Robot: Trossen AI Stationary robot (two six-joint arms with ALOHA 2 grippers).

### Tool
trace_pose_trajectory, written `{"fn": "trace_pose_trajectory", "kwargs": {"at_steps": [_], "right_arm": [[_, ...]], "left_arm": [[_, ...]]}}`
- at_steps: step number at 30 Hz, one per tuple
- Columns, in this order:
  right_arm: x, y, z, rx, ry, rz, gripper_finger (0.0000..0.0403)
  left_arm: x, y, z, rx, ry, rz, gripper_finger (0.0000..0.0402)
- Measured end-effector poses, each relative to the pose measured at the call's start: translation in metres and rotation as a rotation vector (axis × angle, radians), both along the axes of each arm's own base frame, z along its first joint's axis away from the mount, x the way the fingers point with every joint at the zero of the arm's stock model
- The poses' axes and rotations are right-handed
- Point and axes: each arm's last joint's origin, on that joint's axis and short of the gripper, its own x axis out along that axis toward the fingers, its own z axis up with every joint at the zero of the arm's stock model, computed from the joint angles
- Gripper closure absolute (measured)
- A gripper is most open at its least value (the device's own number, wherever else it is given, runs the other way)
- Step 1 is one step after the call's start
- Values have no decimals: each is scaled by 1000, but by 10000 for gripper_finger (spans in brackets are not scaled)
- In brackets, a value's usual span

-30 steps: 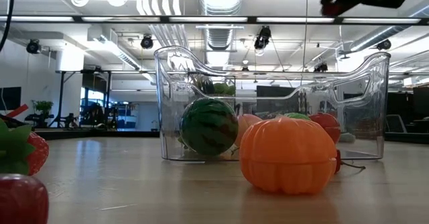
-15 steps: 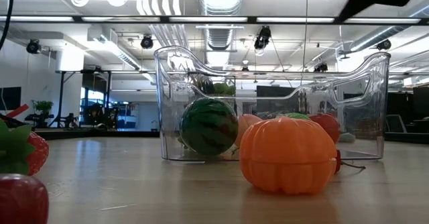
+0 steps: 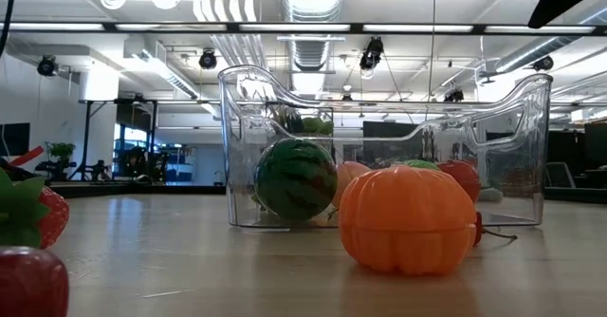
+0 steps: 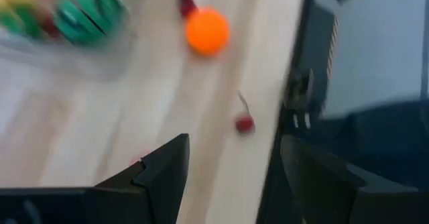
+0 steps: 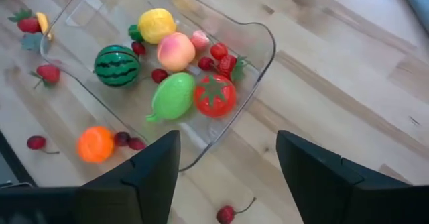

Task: Pick and placing Produce into tupperware
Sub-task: Put the strawberry into the transparent bin

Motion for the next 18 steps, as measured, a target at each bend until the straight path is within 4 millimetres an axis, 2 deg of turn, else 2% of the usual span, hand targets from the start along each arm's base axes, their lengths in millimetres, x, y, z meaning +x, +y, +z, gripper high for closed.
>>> {"fn": "trace_pose_trajectory", "kwargs": {"at_steps": [3, 6, 13, 16, 18], "right_arm": [[0, -2, -2, -14, 11, 6, 161], [1, -4, -5, -29, 24, 8, 161], [3, -8, -7, -39, 35, 2, 161], [3, -8, -7, -34, 39, 4, 159], [3, -8, -7, -32, 40, 5, 159]], "left_arm": [[-12, -18, -16, 72, 26, -110, 180], [-16, -27, -35, 149, 56, -187, 180], [-8, -28, -81, 250, 163, -187, 180], [-6, -28, -88, 281, 176, -182, 180], [-5, -27, -90, 262, 177, -108, 180]]}}
